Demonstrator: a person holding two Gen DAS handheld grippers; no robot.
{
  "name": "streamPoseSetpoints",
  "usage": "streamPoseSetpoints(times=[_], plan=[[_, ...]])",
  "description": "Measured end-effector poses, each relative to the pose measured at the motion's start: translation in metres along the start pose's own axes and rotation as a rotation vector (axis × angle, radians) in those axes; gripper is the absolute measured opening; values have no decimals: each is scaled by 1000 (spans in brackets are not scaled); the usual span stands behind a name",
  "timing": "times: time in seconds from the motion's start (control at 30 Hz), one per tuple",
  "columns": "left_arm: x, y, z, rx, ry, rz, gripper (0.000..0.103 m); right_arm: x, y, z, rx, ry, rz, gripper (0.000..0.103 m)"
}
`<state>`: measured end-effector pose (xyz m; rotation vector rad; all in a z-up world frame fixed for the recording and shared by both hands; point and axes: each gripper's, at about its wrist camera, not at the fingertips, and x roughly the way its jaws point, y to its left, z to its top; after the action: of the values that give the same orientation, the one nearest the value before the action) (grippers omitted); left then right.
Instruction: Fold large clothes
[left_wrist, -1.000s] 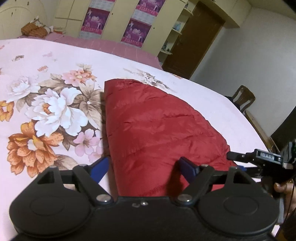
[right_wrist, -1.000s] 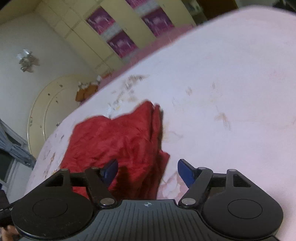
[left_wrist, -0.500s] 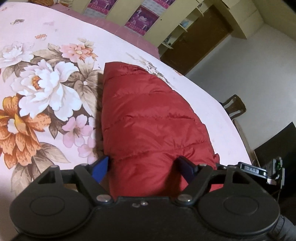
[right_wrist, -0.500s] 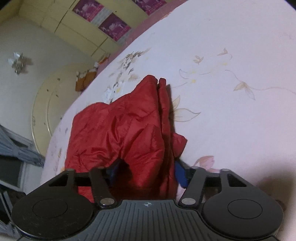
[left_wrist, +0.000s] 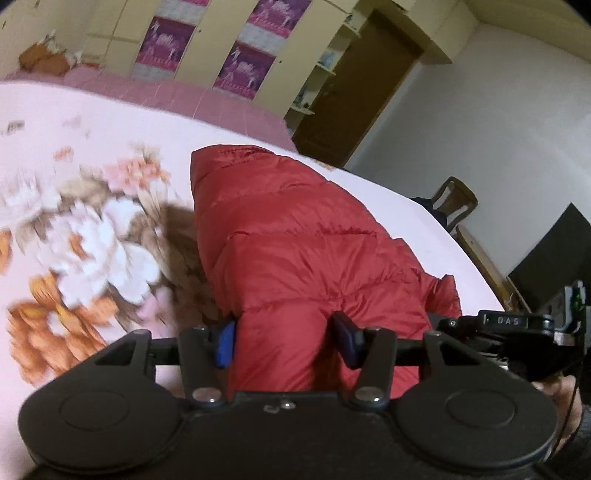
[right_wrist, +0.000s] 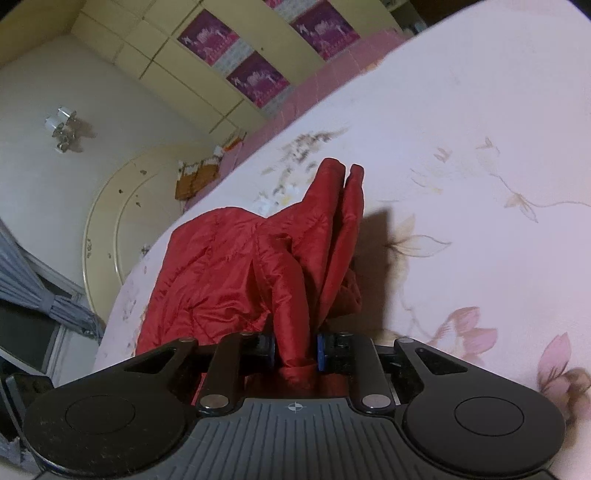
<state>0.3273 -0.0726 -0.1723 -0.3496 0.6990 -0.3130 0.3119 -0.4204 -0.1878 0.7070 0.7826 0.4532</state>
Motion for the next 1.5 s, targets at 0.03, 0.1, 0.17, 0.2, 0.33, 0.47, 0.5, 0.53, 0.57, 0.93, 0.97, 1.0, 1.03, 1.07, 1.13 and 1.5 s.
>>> streamPoseSetpoints(times=[0.03, 0.1, 0.17, 0.2, 0.33, 0.47, 0.5, 0.53, 0.57, 0.93, 0.97, 1.0, 1.03, 1.07, 1.13, 1.5], plan=[[-6, 3, 3, 13, -6, -2, 51, 1, 9, -3, -7, -9, -5, 19], [-20, 14, 10, 33, -19, -8, 51, 4, 28, -9, -19, -26, -9, 19], [-37, 30, 17, 41, -29, -13, 51, 14, 50, -13, -27, -37, -11, 19], [-45, 39, 21, 45, -32, -14, 51, 19, 61, -16, -31, -41, -11, 19], [-74, 86, 34, 46, -34, -3, 51, 51, 113, -31, -65, -43, -4, 19], [-94, 133, 42, 31, -18, 4, 51, 91, 158, -45, -87, -33, 0, 19], [-98, 147, 43, 23, -12, 5, 51, 104, 169, -50, -90, -28, 2, 19], [-102, 160, 44, 16, -5, 6, 51, 115, 176, -53, -90, -25, 4, 19], [-105, 170, 46, 12, 2, 8, 51, 125, 183, -56, -88, -20, 6, 19], [-86, 254, 47, -99, 88, 37, 56, 222, 205, -94, -53, 55, -60, 19], [-86, 254, 47, -99, 86, 32, 56, 225, 200, -95, -37, 58, -66, 19], [-86, 252, 48, -95, 85, 31, 56, 225, 197, -95, -34, 60, -70, 19], [-87, 251, 49, -88, 83, 25, 56, 223, 198, -95, -44, 59, -75, 19], [-88, 252, 50, -86, 80, 19, 57, 222, 199, -95, -59, 58, -79, 19], [-95, 255, 51, -89, 68, 16, 67, 215, 200, -93, -76, 60, -83, 19], [-70, 236, 93, 42, -32, -39, 43, 204, 265, -71, -377, -41, -137, 36]])
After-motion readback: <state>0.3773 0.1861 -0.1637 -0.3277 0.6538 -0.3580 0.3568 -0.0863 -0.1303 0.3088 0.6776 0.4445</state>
